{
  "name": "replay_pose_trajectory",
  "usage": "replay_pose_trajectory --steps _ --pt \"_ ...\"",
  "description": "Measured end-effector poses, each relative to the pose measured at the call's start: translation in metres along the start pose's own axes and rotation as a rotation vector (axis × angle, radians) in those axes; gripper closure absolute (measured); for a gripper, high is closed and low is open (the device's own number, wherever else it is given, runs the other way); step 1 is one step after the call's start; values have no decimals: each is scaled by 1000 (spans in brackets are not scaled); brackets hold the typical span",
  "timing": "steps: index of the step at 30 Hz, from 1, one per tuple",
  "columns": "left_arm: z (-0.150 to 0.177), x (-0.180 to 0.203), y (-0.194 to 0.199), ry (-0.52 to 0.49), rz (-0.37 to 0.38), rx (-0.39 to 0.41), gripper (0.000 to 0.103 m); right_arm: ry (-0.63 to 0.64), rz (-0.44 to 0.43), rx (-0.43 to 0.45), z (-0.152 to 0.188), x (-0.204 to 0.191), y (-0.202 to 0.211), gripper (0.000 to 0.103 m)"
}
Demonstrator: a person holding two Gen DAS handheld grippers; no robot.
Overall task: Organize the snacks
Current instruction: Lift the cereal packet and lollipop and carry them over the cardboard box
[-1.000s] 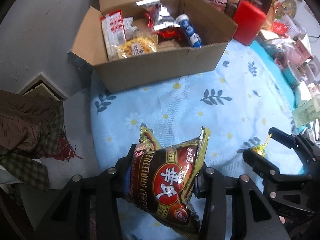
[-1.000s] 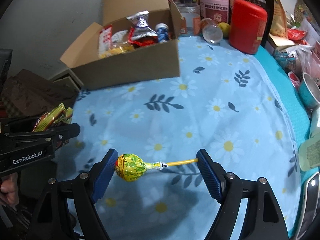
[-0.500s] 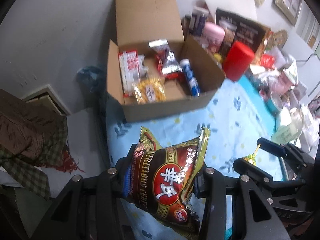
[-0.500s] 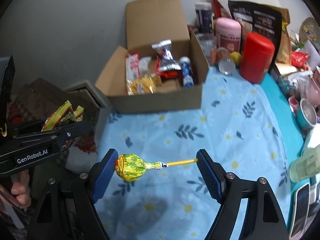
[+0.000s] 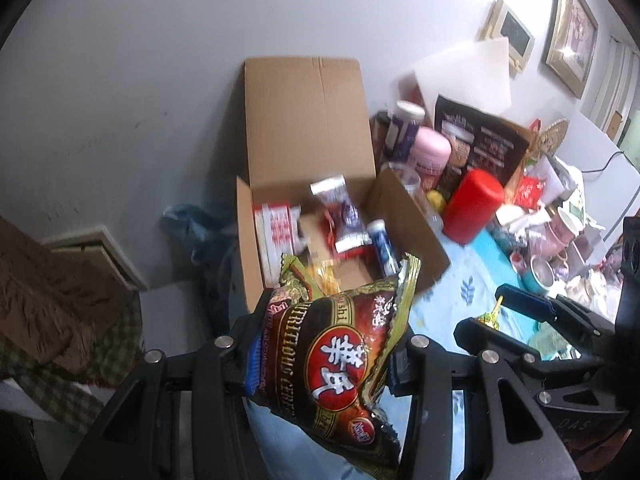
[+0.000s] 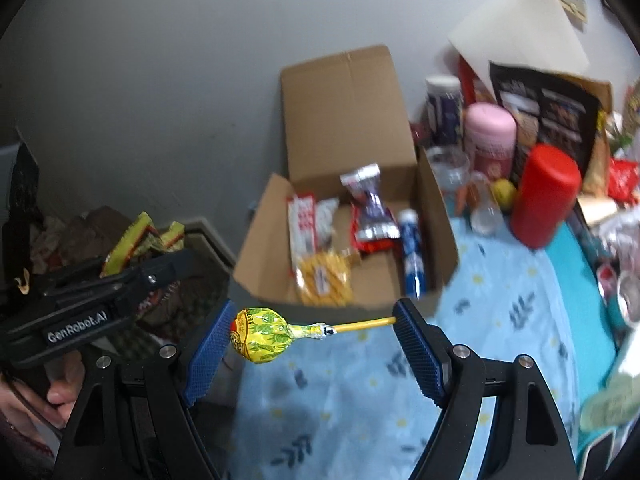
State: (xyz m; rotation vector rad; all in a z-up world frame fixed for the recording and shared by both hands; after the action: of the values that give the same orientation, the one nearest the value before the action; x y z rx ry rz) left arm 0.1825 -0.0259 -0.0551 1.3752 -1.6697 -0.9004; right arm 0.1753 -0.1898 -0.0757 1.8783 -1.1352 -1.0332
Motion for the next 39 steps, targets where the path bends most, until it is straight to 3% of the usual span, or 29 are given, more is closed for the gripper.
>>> replay_pose_trajectory --steps 8,17,28,39 --pt "-52 -9 -1 12 -8 62 59 58 -1 44 -58 -3 -8 22" --pt "-94 -16 -42 3 -2 60 59 105 -26 46 -105 13 -46 22" --pt "-111 -25 -133 -26 -6 -38 59 53 -43 -34 -117 51 -134 22" --pt "-114 -31 -187 -21 -23 -109 59 57 0 -113 -115 72 -182 22"
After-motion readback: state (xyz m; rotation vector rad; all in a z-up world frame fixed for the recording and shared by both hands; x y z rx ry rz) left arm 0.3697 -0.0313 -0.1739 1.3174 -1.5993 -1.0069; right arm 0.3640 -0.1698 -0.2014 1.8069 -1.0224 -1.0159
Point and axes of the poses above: each gripper's, at about its wrist camera, not at the fingertips, and y roughly against the way its jaws point, x to its right, z to its underside, the point moved 5 cm from there along -y, roughly the way its jaws point, and after that the axes turned 15 degrees about -x, right-handed, at the moved point
